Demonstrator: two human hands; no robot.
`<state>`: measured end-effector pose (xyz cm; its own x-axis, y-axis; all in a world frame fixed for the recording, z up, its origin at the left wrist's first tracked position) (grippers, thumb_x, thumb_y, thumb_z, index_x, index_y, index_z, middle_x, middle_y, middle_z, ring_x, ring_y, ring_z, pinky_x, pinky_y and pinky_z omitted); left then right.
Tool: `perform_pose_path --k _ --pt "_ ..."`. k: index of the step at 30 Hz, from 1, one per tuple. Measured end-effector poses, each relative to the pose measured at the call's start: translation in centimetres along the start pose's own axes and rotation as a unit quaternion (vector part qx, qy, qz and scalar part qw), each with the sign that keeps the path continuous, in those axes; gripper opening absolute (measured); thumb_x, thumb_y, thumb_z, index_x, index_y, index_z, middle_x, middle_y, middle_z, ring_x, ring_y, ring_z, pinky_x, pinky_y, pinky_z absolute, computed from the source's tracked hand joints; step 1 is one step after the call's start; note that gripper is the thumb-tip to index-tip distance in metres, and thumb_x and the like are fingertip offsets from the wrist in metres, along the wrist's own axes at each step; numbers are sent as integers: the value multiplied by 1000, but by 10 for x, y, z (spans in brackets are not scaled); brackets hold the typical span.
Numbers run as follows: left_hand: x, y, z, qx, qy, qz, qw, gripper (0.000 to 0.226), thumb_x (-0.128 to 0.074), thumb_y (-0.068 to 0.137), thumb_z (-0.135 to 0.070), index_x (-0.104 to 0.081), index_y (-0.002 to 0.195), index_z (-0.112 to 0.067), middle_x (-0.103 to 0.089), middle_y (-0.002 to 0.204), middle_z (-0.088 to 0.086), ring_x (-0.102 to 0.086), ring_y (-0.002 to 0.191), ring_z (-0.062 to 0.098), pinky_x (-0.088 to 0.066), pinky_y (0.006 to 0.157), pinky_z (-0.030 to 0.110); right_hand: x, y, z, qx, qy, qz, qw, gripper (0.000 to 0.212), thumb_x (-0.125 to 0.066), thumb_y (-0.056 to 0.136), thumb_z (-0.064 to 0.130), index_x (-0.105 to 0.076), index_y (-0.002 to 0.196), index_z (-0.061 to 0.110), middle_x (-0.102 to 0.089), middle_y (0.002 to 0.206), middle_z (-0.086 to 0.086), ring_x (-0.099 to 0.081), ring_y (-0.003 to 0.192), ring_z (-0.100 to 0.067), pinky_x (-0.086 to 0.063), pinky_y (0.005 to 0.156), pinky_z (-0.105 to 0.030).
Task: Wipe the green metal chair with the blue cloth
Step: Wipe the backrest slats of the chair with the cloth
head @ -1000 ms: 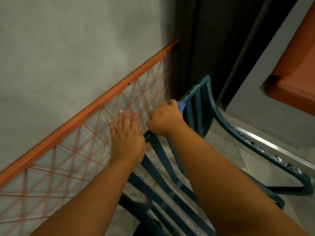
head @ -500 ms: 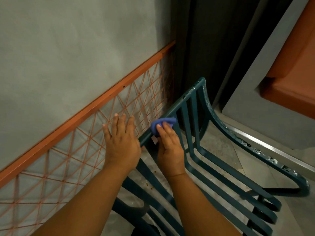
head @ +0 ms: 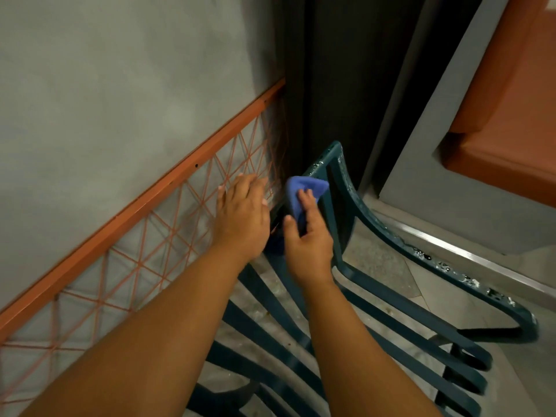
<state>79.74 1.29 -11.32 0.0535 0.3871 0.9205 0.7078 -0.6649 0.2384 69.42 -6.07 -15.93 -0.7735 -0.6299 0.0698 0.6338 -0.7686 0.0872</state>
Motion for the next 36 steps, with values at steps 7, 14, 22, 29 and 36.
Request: perform_pose_path --k 7,14,22,29,36 --pt "-7 0 1 17 61 -23 998 48 -24 94 -29 -39 137 -13 -36 145 13 -28 137 29 -15 113 50 -18 28 -4 107 -207 109 966 46 -37 102 36 -25 146 35 -5 157 16 15 145 -5 2 118 -43" --pt "-9 0 -3 25 155 2 988 54 -19 95 -32 -31 143 -12 -27 151 17 -16 142 32 -6 114 51 -25 36 14 153 -220 108 957 32 -40 101 27 -67 117 20 -51 141 1 -12 147 -16 -11 117 -54" --pt "-12 -1 -1 16 198 3 980 55 -27 88 -26 -31 141 -11 -34 146 17 -22 140 34 -14 112 55 -12 86 14 119 -341 105 927 33 -38 100 26 -57 127 24 -50 138 8 -12 145 -12 8 115 -55" --pt "-11 -1 0 21 197 0 980 56 -24 89 -27 -31 142 -11 -34 147 17 -21 141 34 -14 112 55 -7 63 19 237 -322 186 897 29 -41 96 25 -64 114 24 -60 123 8 -30 138 -13 2 118 -48" --pt "-13 0 0 24 190 9 981 57 -16 91 -30 -28 144 -13 -29 149 15 -15 142 32 -7 113 53 -17 94 17 161 -416 123 886 31 -38 99 25 -63 114 14 -57 128 -1 -25 141 -18 4 116 -52"
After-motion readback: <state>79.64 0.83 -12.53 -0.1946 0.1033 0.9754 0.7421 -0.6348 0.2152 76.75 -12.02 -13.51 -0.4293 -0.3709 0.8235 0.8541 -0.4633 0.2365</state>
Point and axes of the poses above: each hand's wrist, its own y-axis towards the middle knuckle, its own x-axis out of the back of the hand, z = x × y, the point moved 6 cm from there along y, towards the middle knuckle
